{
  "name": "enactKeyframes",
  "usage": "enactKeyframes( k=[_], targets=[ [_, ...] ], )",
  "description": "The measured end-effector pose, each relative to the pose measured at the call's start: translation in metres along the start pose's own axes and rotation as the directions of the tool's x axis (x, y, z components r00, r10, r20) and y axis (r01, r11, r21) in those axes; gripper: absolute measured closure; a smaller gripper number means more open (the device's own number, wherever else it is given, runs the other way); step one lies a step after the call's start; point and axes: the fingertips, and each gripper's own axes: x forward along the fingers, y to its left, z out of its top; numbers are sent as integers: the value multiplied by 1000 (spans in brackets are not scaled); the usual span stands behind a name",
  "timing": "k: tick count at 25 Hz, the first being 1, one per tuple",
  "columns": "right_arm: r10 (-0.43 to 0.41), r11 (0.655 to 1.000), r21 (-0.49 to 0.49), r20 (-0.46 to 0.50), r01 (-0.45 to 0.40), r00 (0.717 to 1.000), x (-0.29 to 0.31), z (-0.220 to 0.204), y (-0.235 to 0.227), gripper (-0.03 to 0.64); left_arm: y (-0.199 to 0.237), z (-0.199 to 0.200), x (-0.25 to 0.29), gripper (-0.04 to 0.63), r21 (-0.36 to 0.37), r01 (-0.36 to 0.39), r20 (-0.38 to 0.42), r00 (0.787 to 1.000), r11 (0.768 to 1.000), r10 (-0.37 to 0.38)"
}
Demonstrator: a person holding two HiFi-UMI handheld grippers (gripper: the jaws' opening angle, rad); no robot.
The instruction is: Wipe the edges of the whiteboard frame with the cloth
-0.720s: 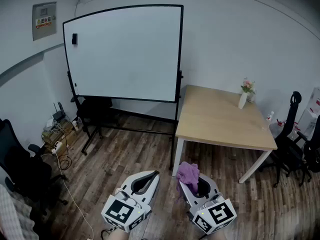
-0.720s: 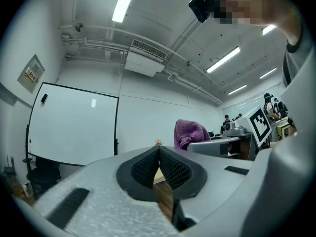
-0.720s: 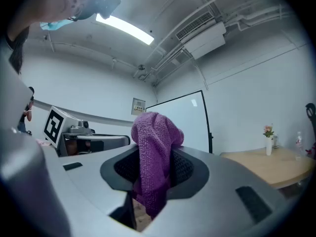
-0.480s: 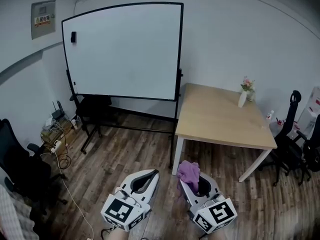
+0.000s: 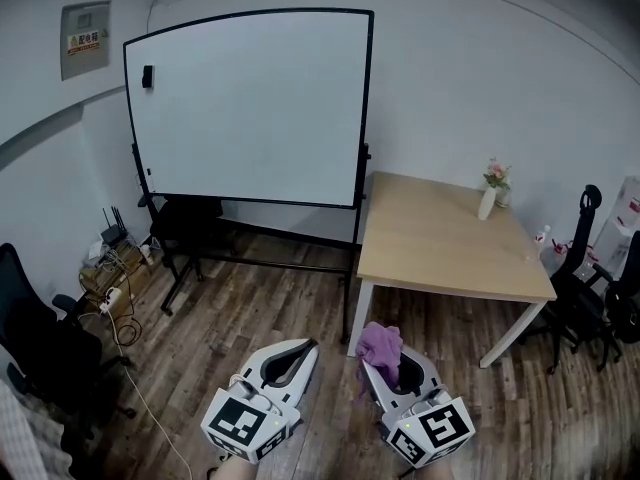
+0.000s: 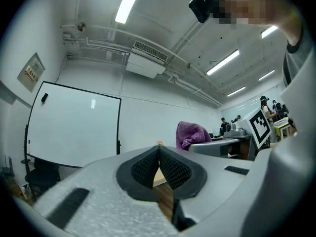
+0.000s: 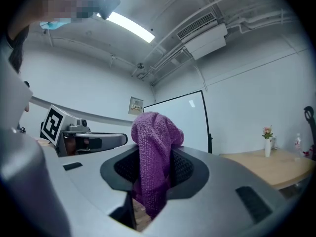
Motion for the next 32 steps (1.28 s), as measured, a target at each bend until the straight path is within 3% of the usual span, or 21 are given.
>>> enactKeyframes(
  k=[14, 21, 32],
  targets=[
    [-68, 997, 27, 7, 68, 998, 54, -10, 21, 483, 77, -2, -20, 578, 20, 11, 27, 1000, 1000, -11],
    [-69, 997, 34, -9, 69, 998, 94, -24, -14, 483, 110, -19, 17, 578, -14, -1, 15, 1000, 1000, 1],
    [-24, 1000, 14, 42, 23, 999, 172, -11, -108, 480, 163, -15, 118, 578, 31, -55, 36, 998, 998, 54]
  ],
)
